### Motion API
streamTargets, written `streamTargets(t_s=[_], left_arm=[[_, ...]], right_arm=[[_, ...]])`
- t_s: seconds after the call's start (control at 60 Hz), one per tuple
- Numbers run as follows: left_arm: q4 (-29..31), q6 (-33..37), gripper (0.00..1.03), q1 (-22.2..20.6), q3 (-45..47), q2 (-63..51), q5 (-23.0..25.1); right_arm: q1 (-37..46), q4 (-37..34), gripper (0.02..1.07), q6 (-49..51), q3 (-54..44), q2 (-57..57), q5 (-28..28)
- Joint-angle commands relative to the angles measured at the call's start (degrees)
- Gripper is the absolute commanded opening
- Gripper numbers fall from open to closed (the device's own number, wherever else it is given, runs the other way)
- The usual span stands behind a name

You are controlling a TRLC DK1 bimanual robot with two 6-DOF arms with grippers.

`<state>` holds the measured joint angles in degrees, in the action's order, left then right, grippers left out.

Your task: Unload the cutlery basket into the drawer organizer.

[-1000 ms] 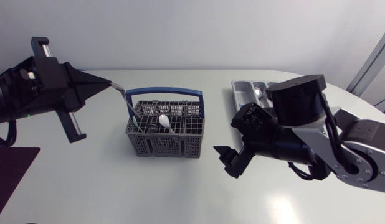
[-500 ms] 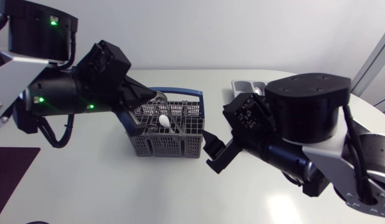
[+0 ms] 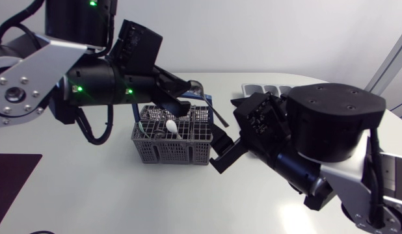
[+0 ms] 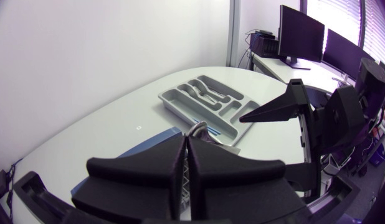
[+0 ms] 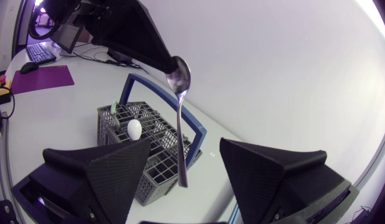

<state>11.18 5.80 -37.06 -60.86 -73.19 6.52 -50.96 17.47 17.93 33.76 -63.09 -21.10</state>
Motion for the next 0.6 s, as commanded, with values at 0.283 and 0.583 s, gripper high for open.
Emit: streamTargets(t_s=[0.283, 0.583], left_arm=[[1.30, -6.42, 0.03, -0.82, -5.50, -6.62, 4.11], [3.59, -6.33, 0.03, -0.73, -7.25, -8.64, 4.73]], right_arm=[[-0.54, 14.52, 0.56, 8.96, -3.00, -9.33, -5.09], [0.77, 19.53, 0.41, 12.12, -4.05, -10.47, -7.11]])
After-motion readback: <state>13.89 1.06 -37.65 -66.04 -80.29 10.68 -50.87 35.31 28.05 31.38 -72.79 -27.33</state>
